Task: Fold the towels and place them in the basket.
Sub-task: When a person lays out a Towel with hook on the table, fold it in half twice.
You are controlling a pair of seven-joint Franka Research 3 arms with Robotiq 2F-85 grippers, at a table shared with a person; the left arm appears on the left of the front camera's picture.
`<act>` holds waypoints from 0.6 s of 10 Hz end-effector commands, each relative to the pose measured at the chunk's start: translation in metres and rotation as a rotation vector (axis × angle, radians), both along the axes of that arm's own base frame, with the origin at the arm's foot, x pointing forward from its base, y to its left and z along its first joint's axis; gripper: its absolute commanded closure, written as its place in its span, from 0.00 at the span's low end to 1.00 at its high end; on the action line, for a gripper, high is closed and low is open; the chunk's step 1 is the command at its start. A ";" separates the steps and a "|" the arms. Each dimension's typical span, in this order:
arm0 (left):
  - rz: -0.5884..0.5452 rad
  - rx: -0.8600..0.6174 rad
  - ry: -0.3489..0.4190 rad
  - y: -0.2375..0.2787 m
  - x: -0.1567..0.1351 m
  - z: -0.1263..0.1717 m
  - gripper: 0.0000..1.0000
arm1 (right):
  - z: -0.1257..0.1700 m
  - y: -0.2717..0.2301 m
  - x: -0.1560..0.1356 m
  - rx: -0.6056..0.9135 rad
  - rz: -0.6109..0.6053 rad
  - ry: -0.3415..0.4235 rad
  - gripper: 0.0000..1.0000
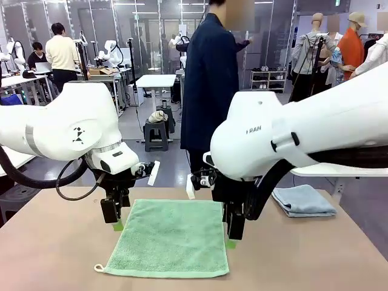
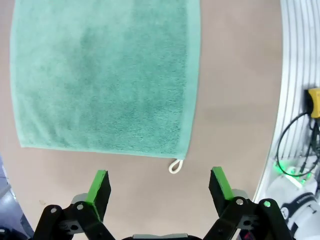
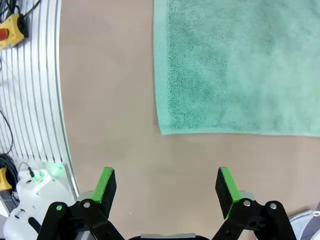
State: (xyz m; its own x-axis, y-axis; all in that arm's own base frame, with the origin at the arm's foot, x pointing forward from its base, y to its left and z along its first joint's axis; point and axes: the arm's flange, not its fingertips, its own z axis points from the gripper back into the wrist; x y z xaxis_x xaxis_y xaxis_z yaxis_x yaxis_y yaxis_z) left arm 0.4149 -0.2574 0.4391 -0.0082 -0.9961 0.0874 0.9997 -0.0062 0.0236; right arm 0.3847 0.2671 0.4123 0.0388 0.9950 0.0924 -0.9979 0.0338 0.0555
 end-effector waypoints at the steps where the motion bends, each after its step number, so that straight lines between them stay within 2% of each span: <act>1: -0.047 0.032 0.023 0.008 -0.007 -0.001 0.00 | -0.006 0.005 0.003 -0.027 0.050 -0.058 0.00; 2: -0.061 0.031 0.027 0.009 -0.007 -0.001 0.00 | -0.006 0.009 0.006 -0.048 0.018 -0.085 0.00; 3: -0.015 0.007 0.013 -0.001 -0.004 -0.002 0.00 | -0.005 0.004 0.000 -0.013 0.020 -0.012 0.00; 6: -0.015 0.007 0.013 -0.001 -0.004 -0.002 0.00 | -0.005 0.004 0.000 -0.013 0.020 -0.012 0.00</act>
